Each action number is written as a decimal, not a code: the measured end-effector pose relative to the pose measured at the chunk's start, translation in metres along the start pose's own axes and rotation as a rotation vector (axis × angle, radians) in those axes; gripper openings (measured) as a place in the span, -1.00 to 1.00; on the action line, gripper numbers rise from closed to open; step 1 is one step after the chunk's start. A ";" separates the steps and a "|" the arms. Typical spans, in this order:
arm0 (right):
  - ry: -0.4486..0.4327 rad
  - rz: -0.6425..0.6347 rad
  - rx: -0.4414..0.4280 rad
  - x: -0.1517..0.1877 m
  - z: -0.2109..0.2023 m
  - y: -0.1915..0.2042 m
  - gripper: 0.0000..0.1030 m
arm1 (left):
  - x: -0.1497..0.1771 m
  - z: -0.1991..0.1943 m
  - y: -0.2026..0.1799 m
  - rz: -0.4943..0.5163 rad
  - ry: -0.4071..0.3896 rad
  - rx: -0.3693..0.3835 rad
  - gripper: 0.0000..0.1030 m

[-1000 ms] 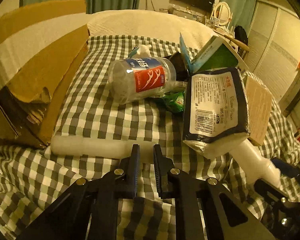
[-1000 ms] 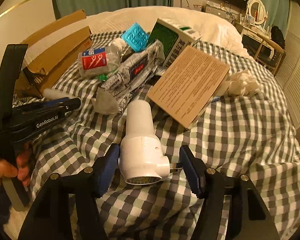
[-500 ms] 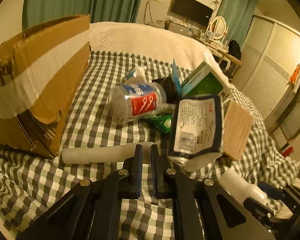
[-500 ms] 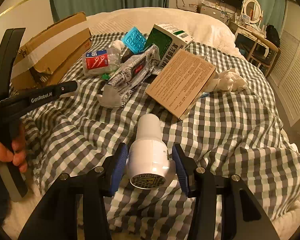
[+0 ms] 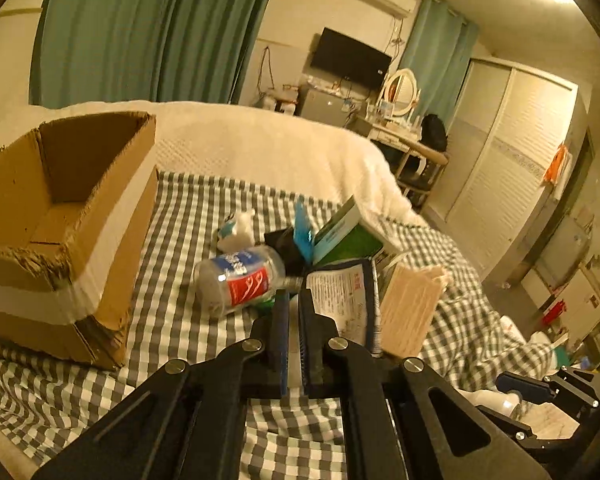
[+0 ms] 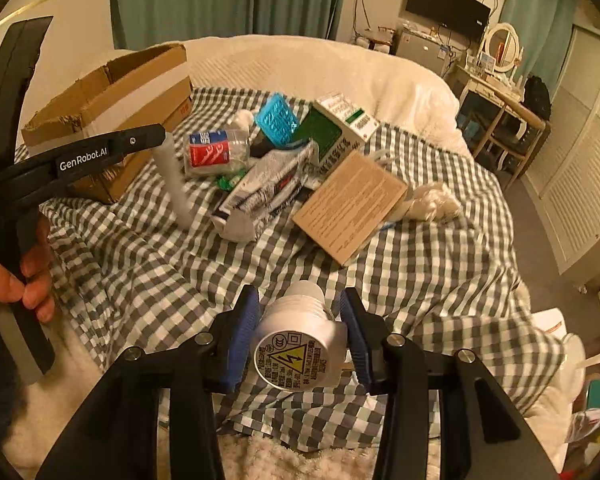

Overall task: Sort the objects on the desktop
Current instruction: 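Carry the white cylindrical device in the right gripper into the cardboard box, release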

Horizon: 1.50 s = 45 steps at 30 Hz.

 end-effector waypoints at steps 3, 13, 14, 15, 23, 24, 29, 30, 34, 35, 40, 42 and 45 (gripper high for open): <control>-0.014 -0.005 0.000 -0.011 -0.010 0.002 -0.18 | -0.009 -0.008 -0.002 -0.007 -0.018 0.014 -0.92; -0.112 -0.073 -0.028 -0.077 -0.058 0.025 -0.18 | -0.082 -0.055 -0.002 -0.033 -0.162 0.067 -0.99; -0.121 -0.089 -0.033 -0.086 -0.062 0.030 -0.18 | -0.091 -0.060 -0.002 -0.033 -0.182 0.075 -0.99; -0.136 -0.103 -0.034 -0.096 -0.066 0.035 -0.18 | -0.101 -0.064 -0.001 -0.032 -0.197 0.077 -0.99; -0.230 -0.161 -0.079 -0.170 -0.085 0.073 -0.19 | -0.169 -0.086 0.019 0.008 -0.276 0.043 -0.99; -0.242 -0.166 -0.083 -0.178 -0.086 0.078 -0.19 | -0.173 -0.087 0.023 0.013 -0.279 0.041 -0.99; -0.290 -0.198 -0.135 -0.225 -0.088 0.112 -0.19 | -0.189 -0.084 0.082 0.013 -0.237 -0.073 -0.99; -0.298 -0.211 -0.146 -0.234 -0.087 0.122 -0.19 | -0.188 -0.079 0.098 0.015 -0.216 -0.112 -0.99; -0.310 -0.237 -0.234 -0.266 -0.069 0.171 -0.19 | -0.159 -0.053 0.168 -0.018 -0.099 -0.252 -0.99; -0.305 -0.235 -0.254 -0.271 -0.063 0.183 -0.19 | -0.148 -0.047 0.180 -0.034 -0.076 -0.274 -0.99; -0.225 -0.173 -0.361 -0.278 -0.003 0.233 -0.19 | -0.100 -0.029 0.224 -0.077 0.009 -0.339 -0.99; -0.193 -0.142 -0.392 -0.274 0.019 0.245 -0.19 | -0.091 -0.029 0.230 -0.083 0.013 -0.349 -0.97; -0.174 -0.055 -0.444 -0.265 0.040 0.248 0.00 | -0.083 -0.033 0.235 -0.076 0.033 -0.393 -0.53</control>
Point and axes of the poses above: each gripper's, at about its wrist camera, not at the fingertips, and z roughly the way its jaws point, y to its left, x to its underside, the point moved 9 cm from there along z, roughly the way its jaws point, and after that the axes turned 6 degrees about -y, right-handed, at the moved point
